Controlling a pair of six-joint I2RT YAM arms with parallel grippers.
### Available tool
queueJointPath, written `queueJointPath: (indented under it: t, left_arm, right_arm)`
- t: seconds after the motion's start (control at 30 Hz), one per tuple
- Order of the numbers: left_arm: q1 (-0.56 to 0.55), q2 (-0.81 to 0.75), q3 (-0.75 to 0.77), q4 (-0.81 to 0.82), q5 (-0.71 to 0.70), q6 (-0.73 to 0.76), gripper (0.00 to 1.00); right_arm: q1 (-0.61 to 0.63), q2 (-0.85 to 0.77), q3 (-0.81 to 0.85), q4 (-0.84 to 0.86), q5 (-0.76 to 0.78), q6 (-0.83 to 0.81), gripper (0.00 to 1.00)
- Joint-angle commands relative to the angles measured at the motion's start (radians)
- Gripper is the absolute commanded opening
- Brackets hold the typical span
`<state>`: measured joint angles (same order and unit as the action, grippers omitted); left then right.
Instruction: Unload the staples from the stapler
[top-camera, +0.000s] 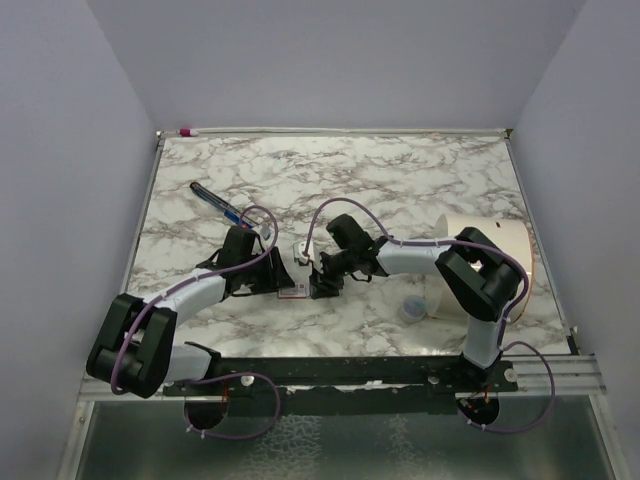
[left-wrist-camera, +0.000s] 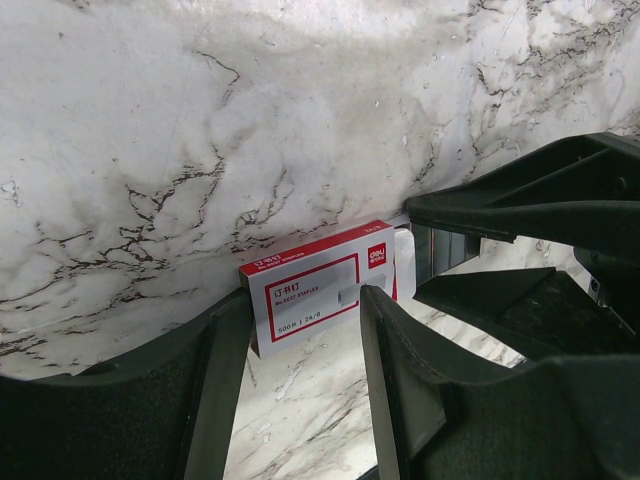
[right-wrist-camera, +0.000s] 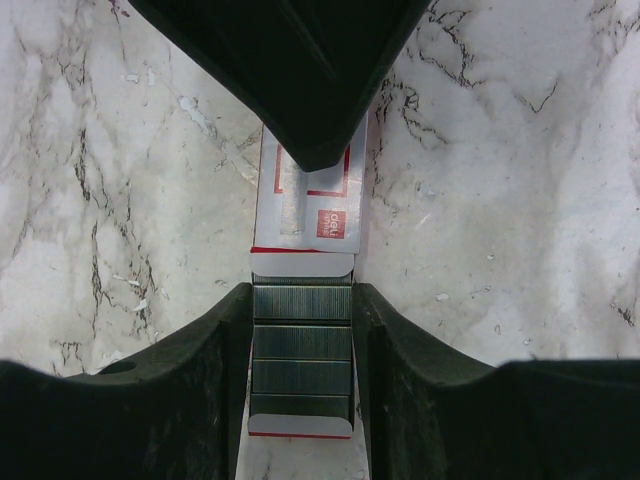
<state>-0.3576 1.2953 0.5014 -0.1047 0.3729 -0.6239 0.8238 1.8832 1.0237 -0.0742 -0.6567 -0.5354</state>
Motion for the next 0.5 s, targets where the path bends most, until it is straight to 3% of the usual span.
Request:
queueJointPath:
  t: [0.0,0.47]
  left_arm:
    - [-0.006,0.008,-0.001,0.005,-0.021,0.012,0.51]
    - [-0.006,-0.008,-0.018,0.020,0.022,0.007,0.50]
  right_arm:
    - [0.009,0.041,-0.008,-0.028,0.053,0.003,0.41]
    - [0.012,0.061,-0.009,0.004,0.137,0.098,0.41]
